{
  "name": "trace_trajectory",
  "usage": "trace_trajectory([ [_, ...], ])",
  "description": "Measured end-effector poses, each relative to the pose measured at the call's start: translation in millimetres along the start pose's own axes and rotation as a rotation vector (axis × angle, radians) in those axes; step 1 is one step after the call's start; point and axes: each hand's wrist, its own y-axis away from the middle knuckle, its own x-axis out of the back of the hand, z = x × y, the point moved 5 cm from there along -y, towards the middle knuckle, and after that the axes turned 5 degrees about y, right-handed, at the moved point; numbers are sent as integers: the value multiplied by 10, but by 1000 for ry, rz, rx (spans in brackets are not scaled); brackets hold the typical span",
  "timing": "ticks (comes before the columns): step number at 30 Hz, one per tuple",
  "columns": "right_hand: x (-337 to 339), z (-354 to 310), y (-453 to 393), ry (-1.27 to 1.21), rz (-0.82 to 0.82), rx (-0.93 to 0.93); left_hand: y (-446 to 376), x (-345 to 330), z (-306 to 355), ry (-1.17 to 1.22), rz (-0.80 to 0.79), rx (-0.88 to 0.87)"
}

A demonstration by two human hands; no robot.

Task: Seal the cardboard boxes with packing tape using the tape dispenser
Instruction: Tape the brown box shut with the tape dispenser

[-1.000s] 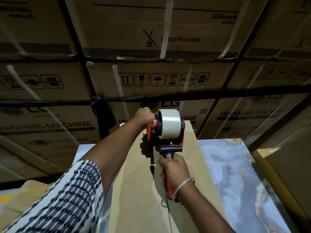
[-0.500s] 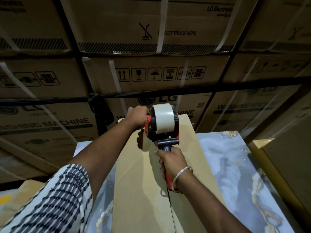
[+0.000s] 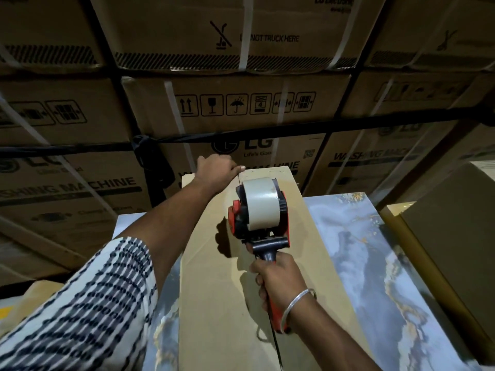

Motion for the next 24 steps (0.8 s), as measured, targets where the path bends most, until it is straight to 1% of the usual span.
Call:
trace_trajectory([
  [2, 12, -4, -7, 1, 0, 15, 101, 4, 70, 3, 29, -82],
  [3, 8, -5, -17, 0, -4, 18, 177, -18, 102, 17, 4, -134],
  [6, 0, 10, -39, -7, 3, 17, 369, -151, 121, -41, -181, -275],
  [8, -9, -10, -35, -15, 2, 18, 393, -215, 69, -75, -258, -276],
  [13, -32, -45, -48, -11, 10, 21, 409, -191, 77, -45, -301, -256],
  [19, -28, -53, 26, 12, 17, 43, 440, -134, 106, -80, -310, -245],
  [22, 31, 70, 227, -12, 0, 20, 437, -153, 107, -154, -307, -239],
  [24, 64, 226, 446, -18, -5, 9, 447, -165, 116, -162, -299, -224],
])
